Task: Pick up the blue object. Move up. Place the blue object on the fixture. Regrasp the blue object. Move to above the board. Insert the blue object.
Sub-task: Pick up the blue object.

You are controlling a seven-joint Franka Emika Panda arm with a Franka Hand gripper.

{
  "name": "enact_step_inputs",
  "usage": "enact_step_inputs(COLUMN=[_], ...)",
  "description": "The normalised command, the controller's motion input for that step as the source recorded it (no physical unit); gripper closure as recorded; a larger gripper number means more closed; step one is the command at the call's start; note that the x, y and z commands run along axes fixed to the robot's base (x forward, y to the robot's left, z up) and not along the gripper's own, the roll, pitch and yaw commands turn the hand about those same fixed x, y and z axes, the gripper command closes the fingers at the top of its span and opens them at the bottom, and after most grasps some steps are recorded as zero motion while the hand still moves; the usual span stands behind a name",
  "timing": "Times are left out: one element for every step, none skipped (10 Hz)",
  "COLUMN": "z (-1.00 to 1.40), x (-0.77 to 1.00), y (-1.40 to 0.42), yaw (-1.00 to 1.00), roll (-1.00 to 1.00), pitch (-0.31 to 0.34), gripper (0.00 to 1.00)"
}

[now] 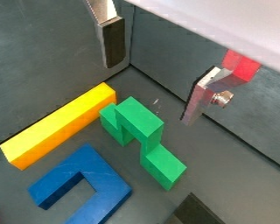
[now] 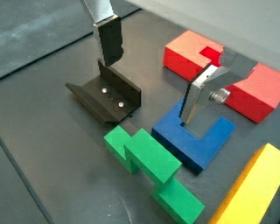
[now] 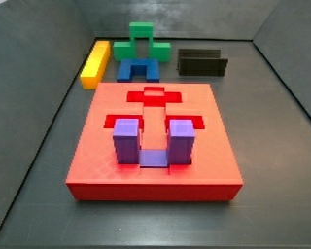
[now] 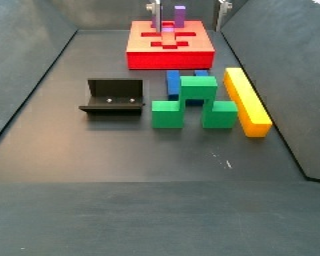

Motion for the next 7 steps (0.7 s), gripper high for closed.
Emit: enact_step_inputs(z=[-0.10, -0.13, -0.15, -0.15, -0.08, -0.09, -0.23], x=[0.05, 0.14, 0.22, 0.25, 0.29, 0.26, 0.18], y=[-0.60, -0.72, -0.77, -0.79, -0.75, -0.62, -0.49], yaw=[0.05, 0.03, 0.04, 0.02, 0.00, 0.00, 0.01], roll=[0.20, 0.24, 0.23, 0.23, 0.21, 0.17, 0.09], pitch=[0.000, 0.011, 0.026, 0.040, 0.073, 0.060, 0.000], gripper=[0.00, 0.00, 0.00, 0.00, 0.00, 0.00, 0.00])
